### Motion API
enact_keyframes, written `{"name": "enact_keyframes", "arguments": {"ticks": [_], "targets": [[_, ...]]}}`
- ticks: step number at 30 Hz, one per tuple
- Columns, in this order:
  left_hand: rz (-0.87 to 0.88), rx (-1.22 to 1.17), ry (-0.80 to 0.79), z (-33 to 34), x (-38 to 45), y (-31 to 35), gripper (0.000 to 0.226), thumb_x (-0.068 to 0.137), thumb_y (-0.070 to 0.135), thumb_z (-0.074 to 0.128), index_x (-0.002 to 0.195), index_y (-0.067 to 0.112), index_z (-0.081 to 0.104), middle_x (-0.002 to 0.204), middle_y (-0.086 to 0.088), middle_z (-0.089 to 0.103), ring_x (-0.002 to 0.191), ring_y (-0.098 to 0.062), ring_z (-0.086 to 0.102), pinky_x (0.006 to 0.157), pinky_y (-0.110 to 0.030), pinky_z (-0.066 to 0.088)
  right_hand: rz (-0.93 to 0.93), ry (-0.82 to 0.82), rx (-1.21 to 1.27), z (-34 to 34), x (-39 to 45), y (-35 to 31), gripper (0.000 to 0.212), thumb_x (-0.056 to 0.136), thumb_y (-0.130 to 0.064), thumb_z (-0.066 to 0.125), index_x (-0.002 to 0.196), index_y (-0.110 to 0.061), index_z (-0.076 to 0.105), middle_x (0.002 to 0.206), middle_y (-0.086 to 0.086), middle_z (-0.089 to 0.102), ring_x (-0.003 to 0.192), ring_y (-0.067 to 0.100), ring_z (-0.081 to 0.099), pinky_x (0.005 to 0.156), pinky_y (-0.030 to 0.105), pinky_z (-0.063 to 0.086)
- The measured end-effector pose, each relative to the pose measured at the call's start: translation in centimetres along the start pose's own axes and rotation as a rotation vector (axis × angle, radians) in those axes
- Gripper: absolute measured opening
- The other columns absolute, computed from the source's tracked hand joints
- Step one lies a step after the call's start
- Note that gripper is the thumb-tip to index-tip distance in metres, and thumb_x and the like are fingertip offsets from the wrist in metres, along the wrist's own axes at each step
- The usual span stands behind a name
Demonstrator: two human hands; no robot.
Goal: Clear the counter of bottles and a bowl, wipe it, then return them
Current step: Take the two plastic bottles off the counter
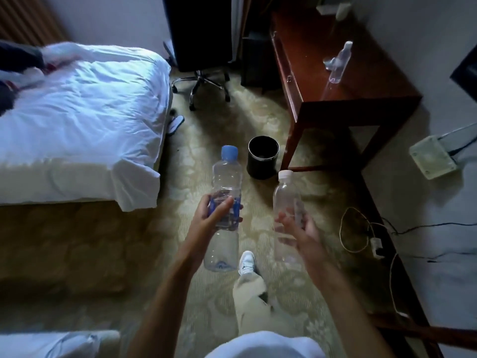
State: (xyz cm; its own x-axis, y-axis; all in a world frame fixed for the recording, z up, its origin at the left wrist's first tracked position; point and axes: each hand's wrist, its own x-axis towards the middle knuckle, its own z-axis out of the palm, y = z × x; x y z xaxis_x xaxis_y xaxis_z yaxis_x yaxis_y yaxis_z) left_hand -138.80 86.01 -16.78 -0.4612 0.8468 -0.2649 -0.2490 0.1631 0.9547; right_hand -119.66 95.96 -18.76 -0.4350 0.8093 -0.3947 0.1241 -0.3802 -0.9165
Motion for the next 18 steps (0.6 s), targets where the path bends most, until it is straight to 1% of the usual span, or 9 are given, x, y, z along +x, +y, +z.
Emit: {"name": "enact_keyframes", "arguments": {"ticks": [2,5,8,11,12,15,16,18], "targets": [[-0.025,0.006,0.004,-0.3,5.6,0.6,0.042,0.091,0.035,0.062,0.127,0.017,0.051,0.111,-0.013,0.072,0.090,-0.028,0.073,0.069,-0.028,0.056,0.017,-0.010,0.008,1.0,5.8,-1.2,0.064,0.070,-0.051,0.071,0.123,-0.026,0.046,0.119,0.002,0.066,0.092,0.012,0.072,0.085,0.034,0.055],[-0.047,-0.010,0.029,-0.7,13.5,3.5,0.038,0.093,0.031,0.059,0.126,0.013,0.052,0.110,-0.017,0.071,0.087,-0.028,0.072,0.068,-0.027,0.057,0.020,-0.039,0.007,2.5,13.7,-5.2,0.068,0.072,-0.051,0.074,0.126,-0.025,0.043,0.122,0.003,0.065,0.096,0.012,0.071,0.088,0.035,0.055],[-0.004,-0.022,0.043,-1.3,21.2,8.1,0.042,0.088,0.034,0.062,0.124,0.014,0.053,0.109,-0.017,0.071,0.085,-0.026,0.072,0.067,-0.028,0.057,-0.002,-0.059,0.004,3.7,21.0,-10.8,0.065,0.078,-0.048,0.073,0.130,-0.023,0.042,0.121,-0.001,0.065,0.101,0.013,0.069,0.088,0.032,0.054],[0.034,-0.052,0.046,-2.0,28.3,11.7,0.042,0.088,0.037,0.065,0.122,0.016,0.055,0.108,-0.016,0.070,0.084,-0.025,0.072,0.068,-0.029,0.057,-0.019,-0.048,0.053,4.5,27.9,-15.4,0.070,0.074,-0.048,0.077,0.130,-0.023,0.043,0.123,0.001,0.064,0.107,0.018,0.068,0.093,0.037,0.054],[0.042,-0.047,0.038,-2.2,30.7,12.4,0.042,0.088,0.038,0.065,0.122,0.017,0.055,0.108,-0.016,0.070,0.086,-0.026,0.071,0.069,-0.031,0.057,-0.020,-0.033,0.058,4.9,30.1,-16.6,0.072,0.072,-0.049,0.077,0.130,-0.023,0.044,0.123,0.001,0.064,0.107,0.018,0.068,0.093,0.037,0.054],[0.025,-0.041,0.016,-3.0,37.8,13.2,0.040,0.087,0.039,0.064,0.121,0.018,0.057,0.107,-0.013,0.070,0.089,-0.025,0.070,0.077,-0.041,0.058,-0.015,0.016,0.094,5.9,36.1,-18.5,0.078,0.069,-0.049,0.077,0.132,-0.019,0.043,0.114,0.000,0.066,0.096,0.013,0.071,0.082,0.030,0.054],[0.006,-0.045,0.009,-3.3,40.2,13.2,0.041,0.087,0.038,0.065,0.121,0.017,0.058,0.105,-0.012,0.070,0.088,-0.024,0.069,0.076,-0.041,0.059,-0.005,0.036,0.109,6.2,38.0,-18.7,0.080,0.068,-0.048,0.077,0.133,-0.017,0.042,0.113,0.001,0.066,0.093,0.012,0.071,0.081,0.029,0.055],[-0.034,-0.044,-0.028,-3.7,45.4,13.2,0.043,0.087,0.038,0.065,0.122,0.014,0.057,0.103,-0.012,0.070,0.083,-0.023,0.068,0.069,-0.036,0.058,0.023,0.088,0.120,6.9,41.7,-18.9,0.074,0.074,-0.043,0.077,0.133,-0.017,0.041,0.117,0.005,0.066,0.097,0.015,0.070,0.083,0.030,0.056]]}}
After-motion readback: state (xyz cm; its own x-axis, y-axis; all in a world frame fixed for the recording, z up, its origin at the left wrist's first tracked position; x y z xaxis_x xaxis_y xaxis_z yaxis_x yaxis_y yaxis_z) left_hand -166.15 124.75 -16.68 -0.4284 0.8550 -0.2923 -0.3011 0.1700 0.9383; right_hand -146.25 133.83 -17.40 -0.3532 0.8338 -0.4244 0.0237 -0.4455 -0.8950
